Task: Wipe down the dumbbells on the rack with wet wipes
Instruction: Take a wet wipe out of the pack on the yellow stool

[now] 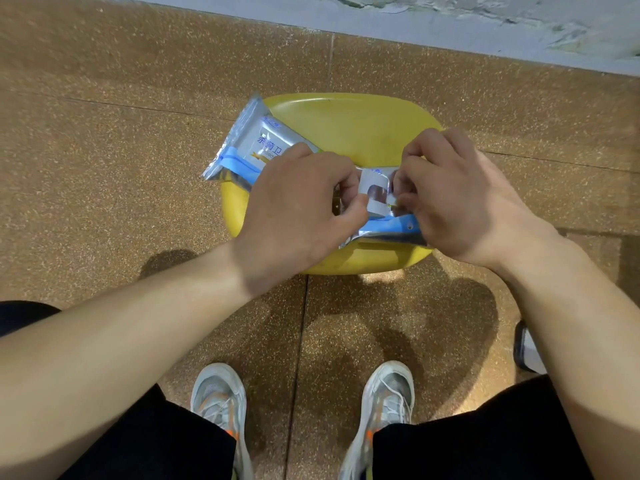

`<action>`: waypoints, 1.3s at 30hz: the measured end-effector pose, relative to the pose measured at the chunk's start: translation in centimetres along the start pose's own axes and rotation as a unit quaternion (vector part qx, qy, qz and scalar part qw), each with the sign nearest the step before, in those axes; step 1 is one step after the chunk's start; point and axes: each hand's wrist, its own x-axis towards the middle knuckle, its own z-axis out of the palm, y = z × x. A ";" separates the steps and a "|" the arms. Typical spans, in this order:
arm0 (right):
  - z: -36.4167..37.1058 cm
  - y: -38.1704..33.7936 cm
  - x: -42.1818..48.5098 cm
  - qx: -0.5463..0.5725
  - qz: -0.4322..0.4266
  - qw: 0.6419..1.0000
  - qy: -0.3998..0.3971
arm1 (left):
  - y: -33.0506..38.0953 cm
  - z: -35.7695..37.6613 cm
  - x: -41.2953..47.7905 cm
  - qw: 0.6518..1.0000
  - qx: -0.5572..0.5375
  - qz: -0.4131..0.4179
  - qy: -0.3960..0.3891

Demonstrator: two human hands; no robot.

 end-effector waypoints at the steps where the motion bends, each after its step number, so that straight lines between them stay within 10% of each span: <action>1: -0.2 0.0 0.0 -0.001 -0.007 1.000 -0.005 | 0.0 0.0 0.0 1.000 0.005 0.002 -0.001; 22: -2.4 0.6 -0.4 0.151 0.061 0.977 -0.135 | 1.3 2.2 1.0 0.972 0.218 0.082 -0.023; 39: -2.3 1.1 0.1 0.143 0.057 0.985 -0.080 | 1.4 3.0 1.1 0.974 0.213 0.070 -0.022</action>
